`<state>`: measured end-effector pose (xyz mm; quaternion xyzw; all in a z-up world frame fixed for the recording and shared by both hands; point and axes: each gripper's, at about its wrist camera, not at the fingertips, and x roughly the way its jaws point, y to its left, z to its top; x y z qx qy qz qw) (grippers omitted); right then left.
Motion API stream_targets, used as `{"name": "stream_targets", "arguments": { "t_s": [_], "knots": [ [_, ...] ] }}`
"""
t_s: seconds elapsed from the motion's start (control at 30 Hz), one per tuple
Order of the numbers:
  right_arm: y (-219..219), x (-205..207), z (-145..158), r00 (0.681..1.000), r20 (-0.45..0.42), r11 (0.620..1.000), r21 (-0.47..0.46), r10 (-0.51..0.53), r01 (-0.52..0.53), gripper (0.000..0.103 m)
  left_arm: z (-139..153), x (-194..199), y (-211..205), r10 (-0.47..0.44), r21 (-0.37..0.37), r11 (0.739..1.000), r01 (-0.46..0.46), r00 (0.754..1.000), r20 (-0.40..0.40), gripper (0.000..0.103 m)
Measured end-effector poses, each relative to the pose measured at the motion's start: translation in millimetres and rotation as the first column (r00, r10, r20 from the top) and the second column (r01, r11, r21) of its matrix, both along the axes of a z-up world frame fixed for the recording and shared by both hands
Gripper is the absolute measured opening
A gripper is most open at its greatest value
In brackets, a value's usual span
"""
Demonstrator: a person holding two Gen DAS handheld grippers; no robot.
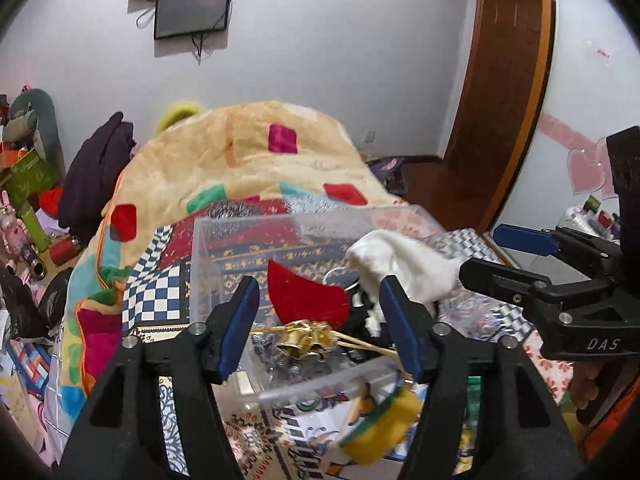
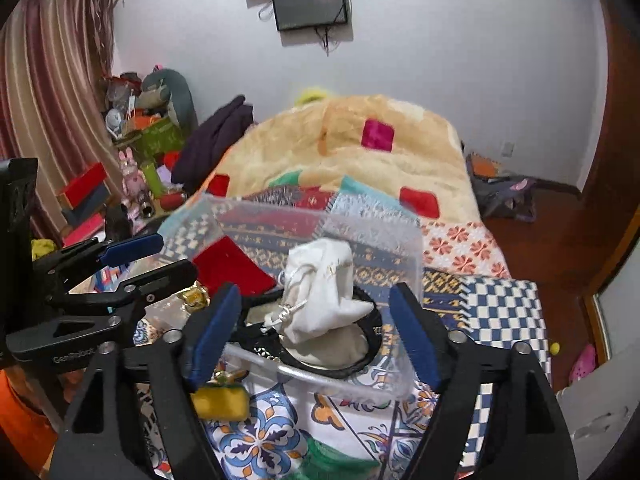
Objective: Organize soft objects
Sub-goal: 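Carry the pouch and red cloth over the box and release both inside, then grasp the yellow sponge with the left tool while the right tool grasps the green knit sock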
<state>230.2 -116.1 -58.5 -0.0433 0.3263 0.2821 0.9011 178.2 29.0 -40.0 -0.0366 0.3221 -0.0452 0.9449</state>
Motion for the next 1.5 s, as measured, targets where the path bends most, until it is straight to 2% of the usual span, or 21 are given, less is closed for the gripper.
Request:
{"name": "stream_targets", "arguments": {
  "t_s": [0.1,0.17,0.27,0.33,0.4,0.57,0.73,0.93,1.03,1.13,1.2,1.27,1.3,1.37,1.4,1.47,1.5],
  "knots": [
    [-8.5,-13.2,12.8,0.999,0.051,1.0,0.007,-0.018,0.017,0.083,13.5,-14.3,-1.8,0.001,-0.019,1.0,0.0,0.999,0.035,0.076],
    [-11.5,-19.4,19.4,0.997,0.075,0.999,0.015,-0.031,0.03,0.087,21.3,-25.1,-3.3,0.0,-0.027,1.0,0.002,0.998,0.061,0.079],
    [-18.5,-30.8,27.5,0.993,0.105,0.998,0.034,-0.047,0.043,0.094,28.8,-41.5,-6.3,0.0,-0.009,1.0,0.001,0.996,0.087,0.083],
    [-22.5,-37.7,29.1,0.992,0.116,0.998,0.043,-0.05,0.046,0.101,29.6,-51.6,-7.8,0.004,0.005,1.0,-0.005,0.995,0.097,0.09],
    [-26.0,-44.1,25.9,0.992,0.116,0.998,0.039,-0.053,0.049,0.102,28.0,-59.5,-8.5,0.009,0.01,1.0,-0.01,0.995,0.099,0.096],
    [-30.8,-53.3,3.3,0.997,0.05,0.999,0.014,-0.053,0.053,0.102,11.0,-71.8,-11.3,0.004,0.011,1.0,-0.005,0.998,0.059,0.097],
    [-35.3,-56.2,-29.8,0.996,-0.068,0.998,0.005,-0.056,0.057,0.102,-15.9,-74.0,-13.5,0.007,-0.01,1.0,-0.007,1.0,-0.009,0.097],
    [-37.7,-62.6,-65.7,0.986,-0.15,0.995,-0.076,-0.071,0.06,0.101,-51.9,-64.5,-17.3,0.01,-0.03,0.999,-0.013,0.994,-0.111,0.097],
    [-40.3,-64.7,-79.6,0.979,-0.195,0.995,-0.086,-0.06,0.043,0.091,-64.1,-58.6,-19.8,0.021,-0.014,1.0,-0.023,0.99,-0.142,0.095],
    [-43.1,-64.5,-91.1,0.97,-0.237,0.996,-0.082,-0.055,0.036,0.083,-76.6,-49.8,-21.3,0.022,-0.046,0.998,-0.031,0.982,-0.19,0.082],
    [-43.2,-63.1,-94.8,0.964,-0.26,0.997,-0.075,-0.046,0.028,0.073,-82.9,-45.8,-23.7,0.011,-0.052,0.998,-0.023,0.977,-0.211,0.075],
    [-43.5,-62.0,-97.3,0.96,-0.278,0.998,-0.055,-0.025,0.01,0.063,-88.9,-43.9,-29.0,0.007,-0.039,0.999,-0.016,0.976,-0.219,0.074],
    [-43.7,-62.4,-97.4,0.959,-0.283,0.999,-0.039,-0.007,-0.004,0.055,-90.0,-43.0,-30.9,0.006,-0.034,0.999,-0.014,0.975,-0.22,0.07],
    [-42.9,-64.0,-95.9,0.961,-0.276,1.0,-0.029,0.002,-0.01,0.047,-93.6,-42.1,-35.7,-0.011,-0.03,1.0,0.004,0.974,-0.225,0.058],
    [-43.4,-64.8,-95.1,0.964,-0.267,1.0,-0.028,0.003,-0.011,0.041,-95.0,-41.8,-37.9,-0.026,-0.037,0.999,0.018,0.974,-0.227,0.047],
    [-44.2,-66.1,-93.9,0.964,-0.264,1.0,-0.016,0.012,-0.017,0.034,-95.6,-41.2,-39.7,-0.036,-0.039,0.999,0.028,0.974,-0.226,0.044],
    [-44.2,-66.2,-93.7,0.964,-0.264,1.0,-0.012,0.016,-0.02,0.027,-95.1,-42.5,-40.2,-0.04,-0.042,0.999,0.032,0.975,-0.218,0.042]
  ]
}}
